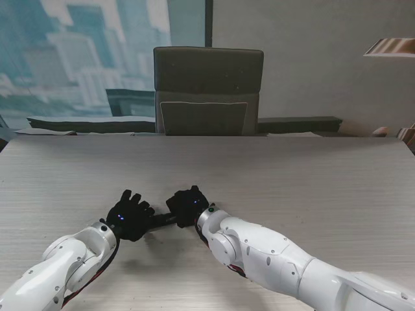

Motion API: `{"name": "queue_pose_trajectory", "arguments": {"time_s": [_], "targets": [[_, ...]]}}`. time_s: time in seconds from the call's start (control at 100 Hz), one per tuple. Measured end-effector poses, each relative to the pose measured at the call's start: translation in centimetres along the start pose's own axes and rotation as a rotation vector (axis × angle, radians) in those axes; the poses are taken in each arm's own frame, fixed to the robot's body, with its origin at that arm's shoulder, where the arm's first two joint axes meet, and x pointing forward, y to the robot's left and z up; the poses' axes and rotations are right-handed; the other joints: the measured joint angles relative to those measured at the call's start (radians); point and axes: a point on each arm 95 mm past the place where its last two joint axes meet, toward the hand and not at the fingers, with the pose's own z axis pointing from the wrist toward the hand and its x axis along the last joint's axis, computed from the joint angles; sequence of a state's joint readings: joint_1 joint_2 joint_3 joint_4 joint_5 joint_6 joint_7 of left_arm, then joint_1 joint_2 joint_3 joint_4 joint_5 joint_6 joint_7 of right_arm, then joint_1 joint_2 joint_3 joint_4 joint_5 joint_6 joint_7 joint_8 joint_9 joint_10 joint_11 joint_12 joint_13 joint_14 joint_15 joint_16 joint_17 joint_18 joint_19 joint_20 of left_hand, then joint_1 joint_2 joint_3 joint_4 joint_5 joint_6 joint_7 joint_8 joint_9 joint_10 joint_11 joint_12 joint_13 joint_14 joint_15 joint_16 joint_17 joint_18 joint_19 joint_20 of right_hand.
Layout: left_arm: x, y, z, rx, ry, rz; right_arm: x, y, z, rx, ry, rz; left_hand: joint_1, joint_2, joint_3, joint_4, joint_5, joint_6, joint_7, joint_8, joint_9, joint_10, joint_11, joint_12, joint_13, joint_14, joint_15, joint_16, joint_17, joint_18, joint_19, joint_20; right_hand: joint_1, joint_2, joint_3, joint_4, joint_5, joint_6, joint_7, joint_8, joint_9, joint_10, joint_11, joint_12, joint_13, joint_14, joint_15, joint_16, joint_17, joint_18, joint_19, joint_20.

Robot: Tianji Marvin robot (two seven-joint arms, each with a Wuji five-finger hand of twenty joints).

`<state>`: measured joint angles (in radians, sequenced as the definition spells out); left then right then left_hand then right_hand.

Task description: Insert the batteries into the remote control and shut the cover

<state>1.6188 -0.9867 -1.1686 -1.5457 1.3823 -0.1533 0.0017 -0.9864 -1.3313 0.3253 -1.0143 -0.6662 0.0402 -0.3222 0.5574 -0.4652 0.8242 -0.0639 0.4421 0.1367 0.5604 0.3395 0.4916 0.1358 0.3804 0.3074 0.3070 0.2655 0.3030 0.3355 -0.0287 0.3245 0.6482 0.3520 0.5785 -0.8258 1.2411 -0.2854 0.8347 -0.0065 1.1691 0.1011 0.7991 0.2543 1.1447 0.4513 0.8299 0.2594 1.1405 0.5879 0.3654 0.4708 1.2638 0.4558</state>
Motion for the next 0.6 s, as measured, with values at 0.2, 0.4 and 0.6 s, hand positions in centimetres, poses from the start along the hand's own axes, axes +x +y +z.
{"name": "queue_pose_trajectory", "arguments": {"time_s": [0.2,0.4,0.6], "targets": [[0.00,-0.02,-0.01,0.000,0.000,-0.001,0.15,0.00,0.19,0.009,0.032,-0.024,0.017,0.000,-0.004,-0.012,0.001,0.000,0.004,0.000,0.000,0.000,0.000,0.000,0.000,0.000,0.000,0.000,0.000,0.000,0.000,0.000,0.000,0.000,0.027,0.000,0.009,0.047,0.013,0.000,0.034,-0.012,0.013,-0.011,0.017,0.000,0.009,0.000,0.016,0.000,0.000,0.000],[0.03,-0.05,-0.01,0.002,0.002,-0.001,0.12,0.10,0.02,-0.004,0.042,-0.017,0.046,-0.001,-0.018,-0.012,0.002,0.000,0.036,0.000,0.000,0.000,0.000,0.000,0.000,0.000,0.000,0.000,0.000,0.000,0.000,0.000,0.000,0.000,0.018,-0.010,0.023,0.051,0.006,0.000,0.056,-0.024,0.024,-0.022,0.027,0.000,0.014,0.000,0.022,0.000,0.001,0.000],[0.07,-0.07,0.02,0.002,0.003,0.000,-0.11,0.53,-0.17,-0.045,0.030,0.001,0.057,-0.001,-0.026,-0.012,0.002,0.000,0.052,0.000,0.000,0.000,0.000,0.000,0.000,0.000,0.000,0.000,0.000,0.000,0.000,0.000,0.000,0.003,0.014,-0.010,0.026,0.037,0.006,0.001,0.056,-0.025,0.027,-0.022,0.027,0.000,0.023,0.000,0.032,0.000,0.010,0.000]]}}
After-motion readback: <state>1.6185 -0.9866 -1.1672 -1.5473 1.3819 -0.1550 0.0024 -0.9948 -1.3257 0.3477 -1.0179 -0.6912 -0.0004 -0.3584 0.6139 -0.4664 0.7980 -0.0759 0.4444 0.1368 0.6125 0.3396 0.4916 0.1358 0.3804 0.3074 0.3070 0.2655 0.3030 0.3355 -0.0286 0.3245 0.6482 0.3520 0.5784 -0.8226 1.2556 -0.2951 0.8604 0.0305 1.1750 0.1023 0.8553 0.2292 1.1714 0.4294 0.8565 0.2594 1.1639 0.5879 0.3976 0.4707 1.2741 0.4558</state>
